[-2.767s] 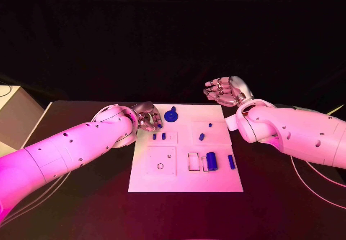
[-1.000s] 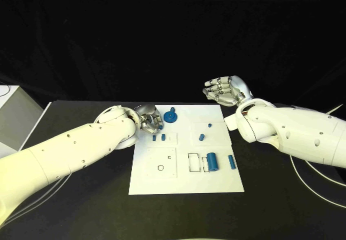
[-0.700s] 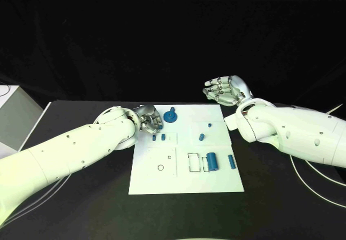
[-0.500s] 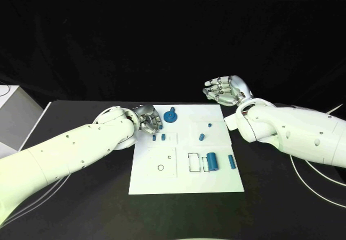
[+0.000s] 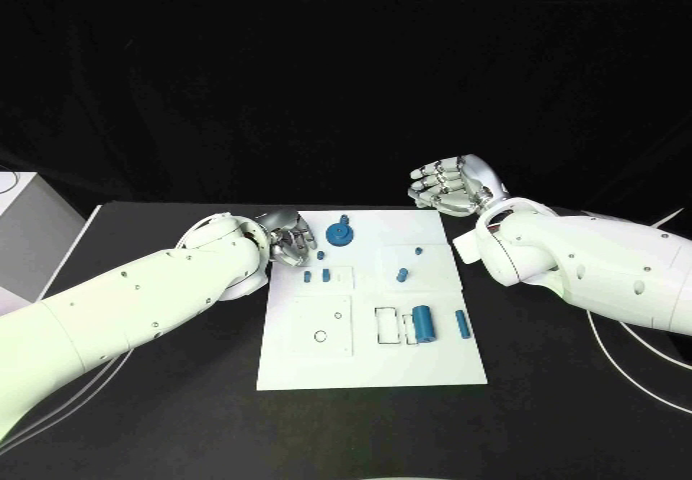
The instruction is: Assemble the parts on the task board
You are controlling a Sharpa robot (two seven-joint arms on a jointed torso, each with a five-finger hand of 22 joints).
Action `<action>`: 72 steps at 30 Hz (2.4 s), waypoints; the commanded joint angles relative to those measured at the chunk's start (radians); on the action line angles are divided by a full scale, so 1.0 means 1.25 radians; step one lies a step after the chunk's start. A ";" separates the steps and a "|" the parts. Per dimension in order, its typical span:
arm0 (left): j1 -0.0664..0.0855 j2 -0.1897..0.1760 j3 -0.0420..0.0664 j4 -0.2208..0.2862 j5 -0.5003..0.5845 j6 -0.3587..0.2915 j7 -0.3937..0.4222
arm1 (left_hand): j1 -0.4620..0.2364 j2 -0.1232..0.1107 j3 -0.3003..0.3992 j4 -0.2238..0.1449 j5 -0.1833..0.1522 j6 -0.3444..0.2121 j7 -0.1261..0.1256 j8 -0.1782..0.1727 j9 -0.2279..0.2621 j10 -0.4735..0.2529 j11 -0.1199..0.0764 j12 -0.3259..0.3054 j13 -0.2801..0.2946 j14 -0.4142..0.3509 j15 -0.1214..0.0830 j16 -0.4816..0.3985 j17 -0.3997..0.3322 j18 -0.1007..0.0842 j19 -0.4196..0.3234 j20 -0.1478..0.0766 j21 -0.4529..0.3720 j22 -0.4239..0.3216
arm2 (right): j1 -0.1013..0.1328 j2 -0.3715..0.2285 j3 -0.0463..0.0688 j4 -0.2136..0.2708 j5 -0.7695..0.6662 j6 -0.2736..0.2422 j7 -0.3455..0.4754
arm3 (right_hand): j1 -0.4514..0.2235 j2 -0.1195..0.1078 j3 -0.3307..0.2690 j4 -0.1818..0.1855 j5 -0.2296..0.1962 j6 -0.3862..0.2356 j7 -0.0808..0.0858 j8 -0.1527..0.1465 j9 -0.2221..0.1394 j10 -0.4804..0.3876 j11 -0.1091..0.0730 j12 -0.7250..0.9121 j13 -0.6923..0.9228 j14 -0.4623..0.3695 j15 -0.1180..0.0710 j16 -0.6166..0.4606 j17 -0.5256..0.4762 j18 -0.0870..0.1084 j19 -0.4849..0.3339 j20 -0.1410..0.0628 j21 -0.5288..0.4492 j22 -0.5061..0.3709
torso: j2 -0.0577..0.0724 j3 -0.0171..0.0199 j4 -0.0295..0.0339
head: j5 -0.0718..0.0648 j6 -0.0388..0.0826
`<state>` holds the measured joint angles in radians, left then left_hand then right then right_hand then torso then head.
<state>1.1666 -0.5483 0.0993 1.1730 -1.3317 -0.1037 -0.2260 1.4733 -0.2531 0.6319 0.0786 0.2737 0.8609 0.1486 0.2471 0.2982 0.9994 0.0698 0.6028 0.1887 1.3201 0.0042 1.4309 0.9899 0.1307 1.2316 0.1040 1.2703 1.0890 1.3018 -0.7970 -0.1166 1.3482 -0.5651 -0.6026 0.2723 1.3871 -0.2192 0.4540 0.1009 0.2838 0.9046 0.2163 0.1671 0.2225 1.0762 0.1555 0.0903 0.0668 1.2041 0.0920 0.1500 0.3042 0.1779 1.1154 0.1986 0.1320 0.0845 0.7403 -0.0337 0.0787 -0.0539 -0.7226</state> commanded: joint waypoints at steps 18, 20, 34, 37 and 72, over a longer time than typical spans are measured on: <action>-0.097 -0.172 0.107 0.123 0.774 -0.074 0.349 | -0.059 0.009 -0.054 0.054 0.000 0.014 0.032 -0.020 0.022 -0.079 0.044 -0.030 -0.005 -0.292 0.041 -0.223 -0.397 0.043 -0.242 0.036 -0.301 -0.307 | -0.015 -0.044 0.000 0.020 -0.727 0.268 -0.262 | -0.026 -0.021 0.038 -0.052 -0.026 0.104 -0.057 0.012 0.019 0.139 -0.068 -0.022 0.023 0.245 -0.092 0.620 0.497 -0.019 0.260 -0.112 0.422 0.311 | -0.002 -0.0025 0.0036 | -0.037 0.016; -0.116 -0.190 0.123 0.144 0.819 -0.054 0.370 | -0.062 0.010 -0.060 0.058 -0.001 0.013 0.032 -0.020 0.023 -0.079 0.044 -0.029 -0.005 -0.294 0.042 -0.226 -0.400 0.043 -0.242 0.037 -0.308 -0.312 | -0.018 -0.045 0.000 0.027 -0.778 0.263 -0.288 | -0.034 -0.028 0.046 -0.045 -0.032 0.102 -0.058 0.011 0.023 0.129 -0.067 -0.021 0.025 0.249 -0.091 0.714 0.577 -0.031 0.273 -0.110 0.511 0.410 | -0.001 -0.0017 0.0021 | -0.036 0.017; -0.177 -0.253 0.165 0.229 0.898 -0.030 0.409 | -0.055 0.018 -0.071 0.059 -0.001 0.024 0.029 -0.014 0.029 -0.075 0.041 -0.025 -0.005 -0.295 0.040 -0.229 -0.405 0.044 -0.235 0.037 -0.322 -0.323 | -0.027 -0.030 -0.002 0.039 -0.928 0.235 -0.396 | -0.044 -0.043 0.050 -0.023 -0.041 0.084 -0.057 0.003 0.034 0.086 -0.060 -0.021 0.021 0.248 -0.084 0.845 0.681 -0.050 0.283 -0.104 0.656 0.574 | 0.001 -0.0014 0.0015 | -0.039 0.019; -0.179 -0.256 0.166 0.231 0.899 -0.031 0.410 | -0.055 0.019 -0.071 0.059 -0.001 0.024 0.029 -0.014 0.029 -0.075 0.041 -0.025 -0.005 -0.295 0.040 -0.229 -0.405 0.044 -0.235 0.036 -0.323 -0.324 | -0.028 -0.026 -0.002 0.037 -0.933 0.238 -0.399 | -0.043 -0.042 0.052 -0.021 -0.043 0.084 -0.058 0.003 0.036 0.084 -0.060 -0.021 0.021 0.249 -0.084 0.855 0.689 -0.051 0.283 -0.104 0.666 0.586 | 0.001 -0.0011 0.0003 | -0.038 0.018; -0.182 -0.264 0.169 0.243 0.893 -0.035 0.387 | -0.041 0.020 -0.078 0.052 0.000 0.018 0.033 -0.017 0.031 -0.078 0.043 -0.025 -0.006 -0.294 0.039 -0.232 -0.409 0.044 -0.226 0.034 -0.330 -0.330 | -0.053 0.025 -0.006 0.004 -0.899 0.250 -0.371 | -0.032 -0.008 0.106 -0.001 -0.065 0.125 -0.063 0.027 0.064 0.093 -0.063 -0.018 0.024 0.247 -0.084 0.917 0.724 -0.056 0.274 -0.098 0.748 0.680 | 0.001 -0.0002 0.0009 | -0.037 0.009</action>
<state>0.9398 -0.8788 0.3099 1.4734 -0.2167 -0.1620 0.2586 1.4148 -0.2301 0.5395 0.1461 0.2737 0.8883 0.1858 0.2284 0.3357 0.9061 0.1270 0.5690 0.1827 0.9577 0.0573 1.1442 0.4792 0.1777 0.9417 0.1447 0.8641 0.6781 1.2438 -0.7701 -0.1201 1.3516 -1.6957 -0.3187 -0.2083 1.3502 -0.2394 0.5814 0.0995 0.1974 1.0566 0.1370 0.1989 0.3015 1.1898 0.0808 0.0712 0.0962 1.4684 -0.0163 1.2897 1.2080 0.1160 1.4590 0.0721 1.0651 0.9325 0.7414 -0.0340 0.0790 -0.0998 -0.7101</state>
